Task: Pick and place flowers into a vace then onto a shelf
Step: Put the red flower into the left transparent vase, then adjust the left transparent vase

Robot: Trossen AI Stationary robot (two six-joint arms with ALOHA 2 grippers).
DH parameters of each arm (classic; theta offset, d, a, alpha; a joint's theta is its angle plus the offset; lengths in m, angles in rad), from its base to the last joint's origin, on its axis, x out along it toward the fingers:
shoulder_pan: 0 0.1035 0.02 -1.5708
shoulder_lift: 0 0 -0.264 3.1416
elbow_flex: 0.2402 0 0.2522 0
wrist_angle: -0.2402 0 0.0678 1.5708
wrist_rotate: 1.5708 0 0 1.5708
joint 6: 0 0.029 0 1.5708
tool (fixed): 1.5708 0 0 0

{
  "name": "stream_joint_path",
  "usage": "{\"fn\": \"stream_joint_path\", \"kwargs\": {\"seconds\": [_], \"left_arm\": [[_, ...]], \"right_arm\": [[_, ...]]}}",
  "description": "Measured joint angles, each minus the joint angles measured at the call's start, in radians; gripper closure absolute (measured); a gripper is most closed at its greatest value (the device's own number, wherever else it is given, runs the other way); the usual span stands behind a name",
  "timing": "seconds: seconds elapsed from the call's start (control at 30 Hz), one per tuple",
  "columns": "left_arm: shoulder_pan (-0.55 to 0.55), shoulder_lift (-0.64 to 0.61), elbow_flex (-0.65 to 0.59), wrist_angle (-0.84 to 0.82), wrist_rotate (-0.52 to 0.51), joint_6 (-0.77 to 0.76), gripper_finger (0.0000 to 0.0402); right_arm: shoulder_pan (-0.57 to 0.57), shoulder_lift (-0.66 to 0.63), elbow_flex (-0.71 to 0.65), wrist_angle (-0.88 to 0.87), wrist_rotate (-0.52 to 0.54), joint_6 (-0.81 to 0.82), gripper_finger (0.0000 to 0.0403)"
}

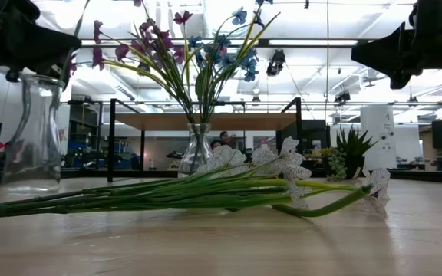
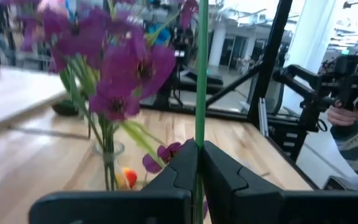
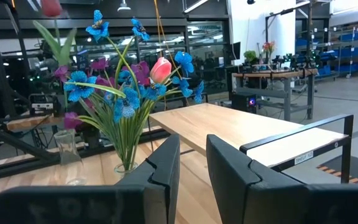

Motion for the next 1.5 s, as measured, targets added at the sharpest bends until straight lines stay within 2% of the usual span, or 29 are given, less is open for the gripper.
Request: {"fn": "stream_joint_path", "kwargs": {"seconds": [0.73,0.87,1.07,1.2,1.3,1.5], "left_arm": [[0.000,-0.002,-0.020,-0.060,0.078,-0.024,0.0398],[0.000,-0.003,-0.020,-0.058,0.078,-0.024,0.0372],[0.000,-0.004,-0.017,-0.054,0.047,-0.025,0.0298],[0.000,-0.005,-0.016,0.005,0.046,-0.019,0.0258],[0.000,-0.015,0.013,0.019,0.046,0.015,0.0243],[0.000,-0.011,0.159,-0.063,0.055,0.074,0.0238]], "right_arm": [[0.000,0.000,0.000,-0.001,0.000,0.000,0.0330],[0.000,0.000,0.000,-0.001,0.000,0.000,0.0330],[0.000,0.000,0.000,-0.001,0.000,0.000,0.0330],[0.000,0.000,0.000,-0.001,0.000,0.000,0.0330],[0.000,0.000,0.000,-0.001,0.000,0.000,0.0330],[0.000,0.000,0.000,-0.001,0.000,0.004,0.0330]]}}
